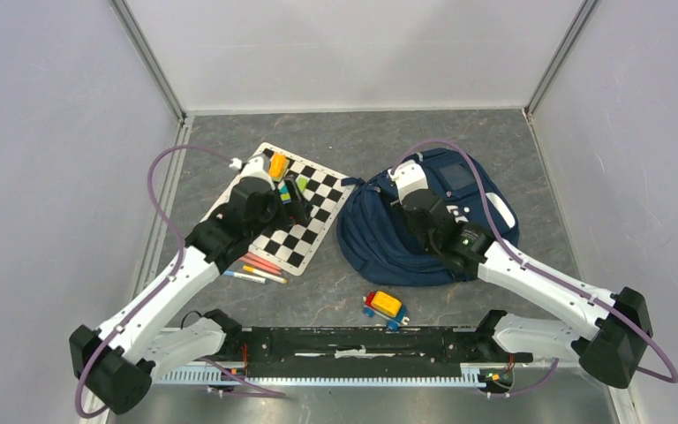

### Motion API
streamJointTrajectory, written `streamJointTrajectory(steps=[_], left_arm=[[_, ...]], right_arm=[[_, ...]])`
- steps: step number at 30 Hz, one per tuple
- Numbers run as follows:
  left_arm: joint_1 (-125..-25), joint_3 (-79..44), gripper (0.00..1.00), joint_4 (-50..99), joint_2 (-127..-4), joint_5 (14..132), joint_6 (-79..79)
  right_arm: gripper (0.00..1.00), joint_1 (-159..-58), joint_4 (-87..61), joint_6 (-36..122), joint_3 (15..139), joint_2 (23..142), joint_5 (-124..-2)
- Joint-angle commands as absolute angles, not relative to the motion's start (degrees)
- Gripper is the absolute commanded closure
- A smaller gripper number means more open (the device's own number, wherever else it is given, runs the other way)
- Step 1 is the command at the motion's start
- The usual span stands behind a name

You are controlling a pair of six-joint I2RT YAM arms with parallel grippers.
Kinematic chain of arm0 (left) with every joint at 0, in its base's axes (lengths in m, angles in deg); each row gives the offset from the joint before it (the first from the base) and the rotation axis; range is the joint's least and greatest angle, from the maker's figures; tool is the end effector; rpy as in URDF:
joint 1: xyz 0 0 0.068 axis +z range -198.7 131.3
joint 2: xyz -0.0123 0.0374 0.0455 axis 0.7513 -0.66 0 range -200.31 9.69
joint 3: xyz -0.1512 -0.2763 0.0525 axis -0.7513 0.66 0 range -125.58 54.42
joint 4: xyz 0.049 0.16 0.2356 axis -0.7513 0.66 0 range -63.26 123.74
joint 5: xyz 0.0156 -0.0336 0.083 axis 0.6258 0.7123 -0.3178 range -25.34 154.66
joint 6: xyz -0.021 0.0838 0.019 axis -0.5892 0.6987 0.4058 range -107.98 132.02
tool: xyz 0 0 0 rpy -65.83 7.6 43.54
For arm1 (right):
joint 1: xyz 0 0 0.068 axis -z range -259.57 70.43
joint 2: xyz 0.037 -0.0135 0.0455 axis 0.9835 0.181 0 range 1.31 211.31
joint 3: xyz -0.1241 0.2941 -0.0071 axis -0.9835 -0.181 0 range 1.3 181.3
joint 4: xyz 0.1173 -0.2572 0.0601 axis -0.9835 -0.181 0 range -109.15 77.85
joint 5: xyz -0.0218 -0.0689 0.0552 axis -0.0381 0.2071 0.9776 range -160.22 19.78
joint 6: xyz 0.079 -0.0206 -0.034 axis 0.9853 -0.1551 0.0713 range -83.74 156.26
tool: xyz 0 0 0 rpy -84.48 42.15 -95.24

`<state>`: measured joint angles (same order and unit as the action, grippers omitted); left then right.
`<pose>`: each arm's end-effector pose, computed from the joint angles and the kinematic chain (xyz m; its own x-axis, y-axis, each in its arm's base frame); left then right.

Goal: Pack the student bag
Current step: Pick up the stationery from the center of the board.

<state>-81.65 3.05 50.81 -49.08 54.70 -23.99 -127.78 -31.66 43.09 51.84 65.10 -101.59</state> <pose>0.2316 -0.1338 0.3254 -0.5965 -0.3036 -0.7430 0.0756 0.9004 -0.4285 0.2182 0.1827 0.3125 -0.3991 -0.2941 -0.8684 -0.2994 0.9370 -0.1798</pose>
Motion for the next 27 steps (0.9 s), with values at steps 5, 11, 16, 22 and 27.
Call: streamJointTrajectory(steps=[5,11,16,22,27], left_arm=[[-75.6,10.6,0.00,74.9,-37.6,42.6,-40.6],[-62.8,16.0,0.03,76.7,-31.1,46.0,-42.2],[-53.6,19.1,0.15,77.1,-29.7,45.5,-42.3],[-48.8,21.3,0.24,73.5,-36.5,46.7,-40.9],[-44.2,23.1,0.36,71.5,-40.4,45.5,-42.1]], right_arm=[[1.00,-127.2,-26.1,43.9,49.4,61.3,-106.0],[1.00,-127.0,-26.0,44.2,47.4,59.8,-105.9],[1.00,-126.8,-25.6,44.5,46.9,59.3,-105.5],[1.00,-126.8,-24.3,45.0,46.4,59.1,-104.3],[1.00,-126.8,-24.2,45.9,46.1,59.2,-103.7]])
